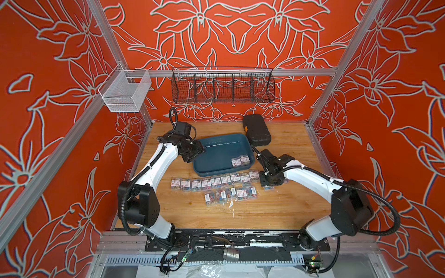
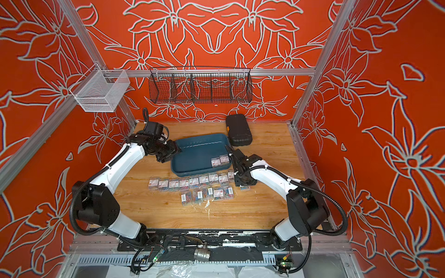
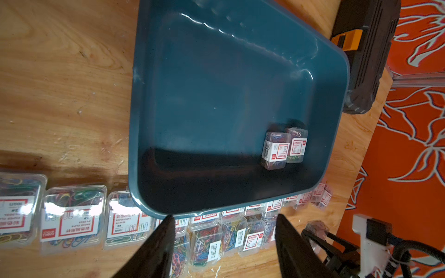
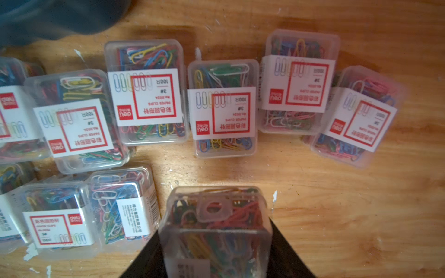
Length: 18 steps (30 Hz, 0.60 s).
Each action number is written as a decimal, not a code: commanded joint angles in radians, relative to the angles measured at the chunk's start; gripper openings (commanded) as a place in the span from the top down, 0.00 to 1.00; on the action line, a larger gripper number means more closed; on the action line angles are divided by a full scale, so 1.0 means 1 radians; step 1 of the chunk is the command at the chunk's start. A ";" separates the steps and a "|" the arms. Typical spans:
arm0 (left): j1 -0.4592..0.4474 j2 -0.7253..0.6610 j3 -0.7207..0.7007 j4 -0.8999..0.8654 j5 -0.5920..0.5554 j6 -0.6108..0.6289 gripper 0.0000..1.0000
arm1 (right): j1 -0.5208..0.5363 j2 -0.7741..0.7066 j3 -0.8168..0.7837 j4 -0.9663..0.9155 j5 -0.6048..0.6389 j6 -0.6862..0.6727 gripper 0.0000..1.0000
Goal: Take the paper clips out of the storage box
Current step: Place the boxed paper clips at the center of the board.
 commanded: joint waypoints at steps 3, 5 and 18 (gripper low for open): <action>-0.064 0.022 0.035 -0.028 -0.029 -0.034 0.36 | -0.005 -0.007 -0.066 0.058 -0.076 -0.016 0.73; -0.095 0.038 0.046 -0.028 -0.041 -0.049 0.37 | -0.005 -0.017 -0.096 0.076 -0.107 -0.014 0.73; -0.265 0.285 0.215 -0.012 -0.043 -0.132 0.39 | -0.006 0.029 -0.177 0.174 -0.138 -0.036 0.64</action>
